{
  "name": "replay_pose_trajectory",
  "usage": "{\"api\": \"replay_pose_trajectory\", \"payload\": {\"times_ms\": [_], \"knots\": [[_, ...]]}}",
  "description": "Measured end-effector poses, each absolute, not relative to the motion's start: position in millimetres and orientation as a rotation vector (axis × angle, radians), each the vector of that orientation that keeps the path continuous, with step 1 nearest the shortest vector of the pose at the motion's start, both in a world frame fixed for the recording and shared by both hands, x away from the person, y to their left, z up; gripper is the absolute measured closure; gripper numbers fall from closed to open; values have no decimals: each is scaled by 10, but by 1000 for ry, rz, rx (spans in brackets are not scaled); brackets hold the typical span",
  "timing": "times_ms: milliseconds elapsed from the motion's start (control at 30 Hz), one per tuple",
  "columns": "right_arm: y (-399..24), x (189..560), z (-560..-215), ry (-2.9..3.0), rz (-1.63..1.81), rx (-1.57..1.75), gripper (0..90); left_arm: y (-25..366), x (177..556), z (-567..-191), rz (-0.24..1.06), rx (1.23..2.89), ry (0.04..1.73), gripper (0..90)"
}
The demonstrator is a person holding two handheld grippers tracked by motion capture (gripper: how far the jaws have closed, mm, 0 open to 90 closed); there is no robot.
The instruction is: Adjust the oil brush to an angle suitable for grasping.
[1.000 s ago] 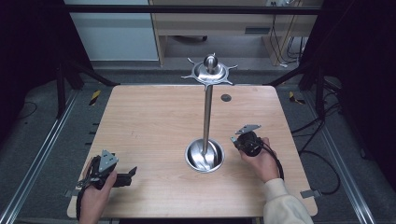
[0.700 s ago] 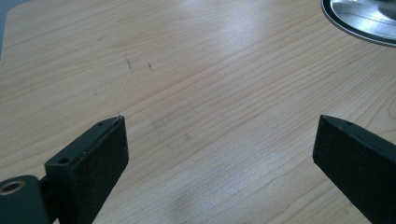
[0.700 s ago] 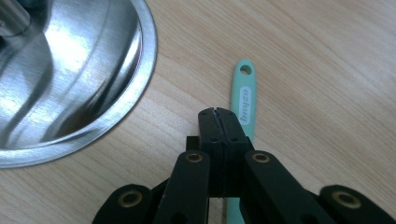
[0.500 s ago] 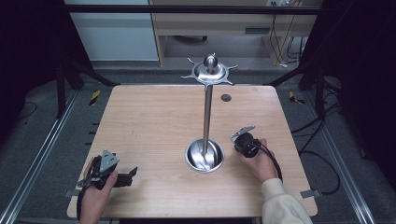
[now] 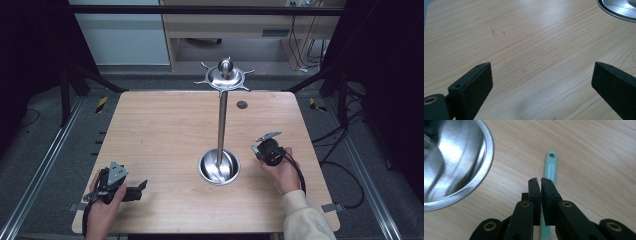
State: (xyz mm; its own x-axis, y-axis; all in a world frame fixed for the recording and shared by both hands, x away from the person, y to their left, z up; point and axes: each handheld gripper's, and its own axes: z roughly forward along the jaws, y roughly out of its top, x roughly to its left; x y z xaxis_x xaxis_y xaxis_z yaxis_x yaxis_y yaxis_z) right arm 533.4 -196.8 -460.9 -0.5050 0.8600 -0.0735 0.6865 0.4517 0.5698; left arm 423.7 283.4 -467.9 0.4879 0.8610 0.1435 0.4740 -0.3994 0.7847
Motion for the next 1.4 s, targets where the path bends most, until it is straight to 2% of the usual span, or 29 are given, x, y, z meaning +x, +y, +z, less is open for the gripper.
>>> {"api": "replay_pose_trajectory", "payload": {"times_ms": [300,733,900,1400], "knots": [[-2146,5358,-4308,2484,478,1447,728,2817,4227,-4667,711,2046,1079,31],[-2126,5386,-4417,2546,340,1536,664,2817,4230,-4667,705,2048,1077,31],[-2097,5403,-4495,2566,315,1540,662,2816,4231,-4668,703,2051,1076,31],[-2092,5494,-4607,2597,261,1568,746,2817,4233,-4669,703,2051,1074,31]]}}
